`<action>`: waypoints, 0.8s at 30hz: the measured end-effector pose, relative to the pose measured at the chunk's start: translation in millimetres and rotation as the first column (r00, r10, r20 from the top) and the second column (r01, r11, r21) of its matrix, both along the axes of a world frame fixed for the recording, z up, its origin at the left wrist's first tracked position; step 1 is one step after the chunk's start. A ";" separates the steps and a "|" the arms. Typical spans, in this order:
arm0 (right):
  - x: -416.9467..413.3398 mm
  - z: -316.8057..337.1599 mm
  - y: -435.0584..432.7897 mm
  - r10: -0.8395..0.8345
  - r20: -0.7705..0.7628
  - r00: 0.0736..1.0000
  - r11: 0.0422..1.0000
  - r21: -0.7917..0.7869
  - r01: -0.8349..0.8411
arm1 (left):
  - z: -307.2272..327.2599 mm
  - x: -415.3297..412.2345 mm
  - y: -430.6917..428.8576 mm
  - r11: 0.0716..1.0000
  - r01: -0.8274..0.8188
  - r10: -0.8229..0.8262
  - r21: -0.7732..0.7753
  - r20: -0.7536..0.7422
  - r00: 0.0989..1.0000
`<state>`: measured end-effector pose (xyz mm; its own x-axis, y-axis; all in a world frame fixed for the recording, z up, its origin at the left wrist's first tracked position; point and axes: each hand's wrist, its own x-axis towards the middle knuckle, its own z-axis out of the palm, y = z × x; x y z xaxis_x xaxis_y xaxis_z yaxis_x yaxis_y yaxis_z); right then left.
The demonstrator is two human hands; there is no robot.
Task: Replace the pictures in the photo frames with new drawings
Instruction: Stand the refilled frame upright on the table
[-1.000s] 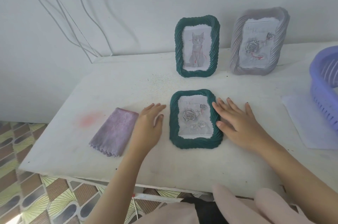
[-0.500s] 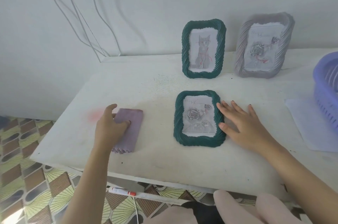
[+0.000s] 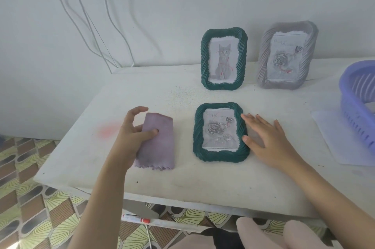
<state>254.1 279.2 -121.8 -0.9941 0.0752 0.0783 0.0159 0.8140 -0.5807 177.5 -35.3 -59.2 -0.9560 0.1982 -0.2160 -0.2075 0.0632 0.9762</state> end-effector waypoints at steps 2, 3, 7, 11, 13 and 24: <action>4.5 4.0 -9.0 -0.019 -0.095 0.995 0.999 -0.052 0.014 | 8.0 2.9 13.7 0.995 0.041 -0.038 0.089 -0.037 0.999; 6.9 7.5 -14.9 -0.017 -0.155 0.988 0.996 -0.084 0.004 | 12.1 4.3 21.3 0.989 0.064 -0.058 0.131 -0.053 0.997; 13.7 30.4 -46.6 0.026 -0.248 0.968 0.911 -0.392 -0.125 | 21.7 7.2 56.4 0.950 0.155 -0.134 0.272 -0.096 0.986; 14.1 50.0 -69.5 0.027 -0.204 0.979 0.590 -0.787 -0.181 | 18.3 10.7 90.6 0.926 0.173 -0.149 0.335 -0.097 0.984; 12.0 54.9 -71.6 -0.046 -0.202 0.978 0.530 -0.835 -0.147 | 13.2 12.8 103.5 0.941 0.148 -0.126 0.303 -0.092 0.988; -2.0 29.5 -46.9 -0.192 -0.033 0.981 0.818 -0.557 0.142 | -38.3 0.2 85.7 0.937 0.148 -0.260 -0.316 -0.350 0.900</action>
<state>252.1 232.3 -92.3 -0.9538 0.2951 0.0558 0.0531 0.3484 -0.9359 177.7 50.4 -97.5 -0.9197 0.3840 0.0817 0.2233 0.3406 0.9133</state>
